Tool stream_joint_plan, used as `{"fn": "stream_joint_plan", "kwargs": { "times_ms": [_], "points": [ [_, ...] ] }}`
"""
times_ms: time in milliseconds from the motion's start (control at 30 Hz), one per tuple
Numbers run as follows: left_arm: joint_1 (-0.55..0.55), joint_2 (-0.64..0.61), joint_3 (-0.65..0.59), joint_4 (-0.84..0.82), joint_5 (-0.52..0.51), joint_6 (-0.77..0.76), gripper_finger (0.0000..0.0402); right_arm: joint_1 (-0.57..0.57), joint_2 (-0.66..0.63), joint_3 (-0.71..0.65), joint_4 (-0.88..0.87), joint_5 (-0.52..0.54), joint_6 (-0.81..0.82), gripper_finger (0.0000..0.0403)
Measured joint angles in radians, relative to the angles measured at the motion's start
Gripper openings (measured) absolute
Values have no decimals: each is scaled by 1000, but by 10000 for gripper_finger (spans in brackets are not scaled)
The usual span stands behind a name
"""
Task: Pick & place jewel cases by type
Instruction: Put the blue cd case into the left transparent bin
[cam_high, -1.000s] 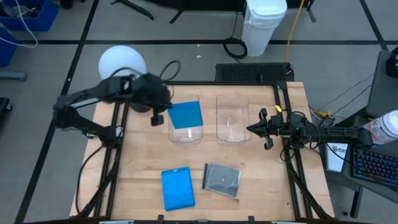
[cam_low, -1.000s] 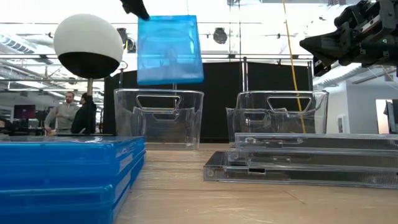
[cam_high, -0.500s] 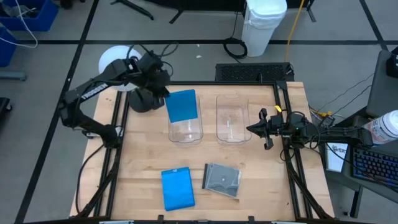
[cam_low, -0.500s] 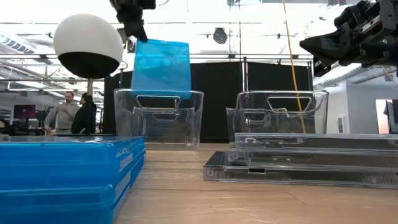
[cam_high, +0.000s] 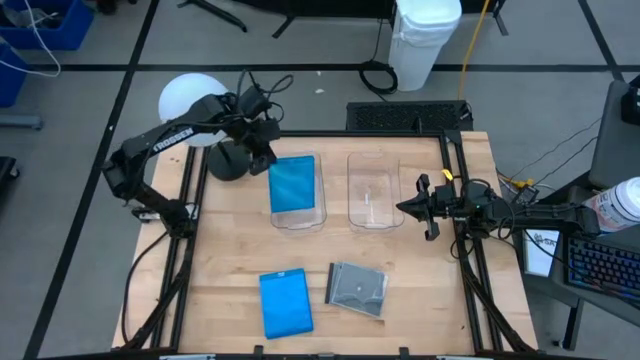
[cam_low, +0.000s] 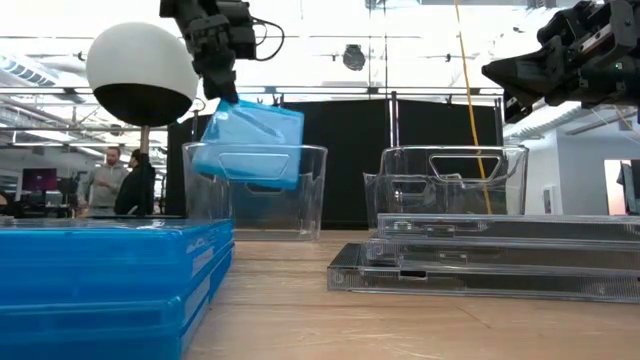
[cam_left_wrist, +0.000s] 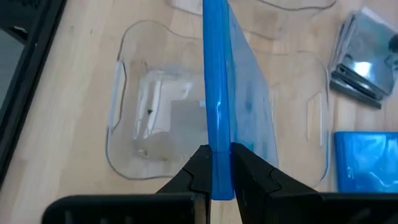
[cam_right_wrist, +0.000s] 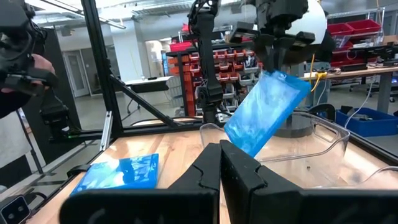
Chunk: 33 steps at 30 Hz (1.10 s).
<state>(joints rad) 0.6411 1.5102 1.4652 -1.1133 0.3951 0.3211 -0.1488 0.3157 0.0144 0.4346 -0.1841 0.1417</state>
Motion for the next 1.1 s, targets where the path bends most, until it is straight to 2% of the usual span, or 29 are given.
{"fn": "stream_joint_plan", "kwargs": {
  "times_ms": [433, 533, 800, 1100],
  "points": [
    [-1, 9, -52, 75, 31, -66, 44, 0, 0, 0, 2, 0, 0, 0],
    [-1, 9, -100, 82, 29, -82, 44, 0, 0, 0, 2, 0, 0, 0],
    [2, 9, -238, 224, 41, -114, 44, 0, 0, 0, 2, 0, 3, 0],
    [-2, 9, -315, 308, 25, -121, 43, 0, 0, 0, 2, 0, 3, 0]
  ]
}}
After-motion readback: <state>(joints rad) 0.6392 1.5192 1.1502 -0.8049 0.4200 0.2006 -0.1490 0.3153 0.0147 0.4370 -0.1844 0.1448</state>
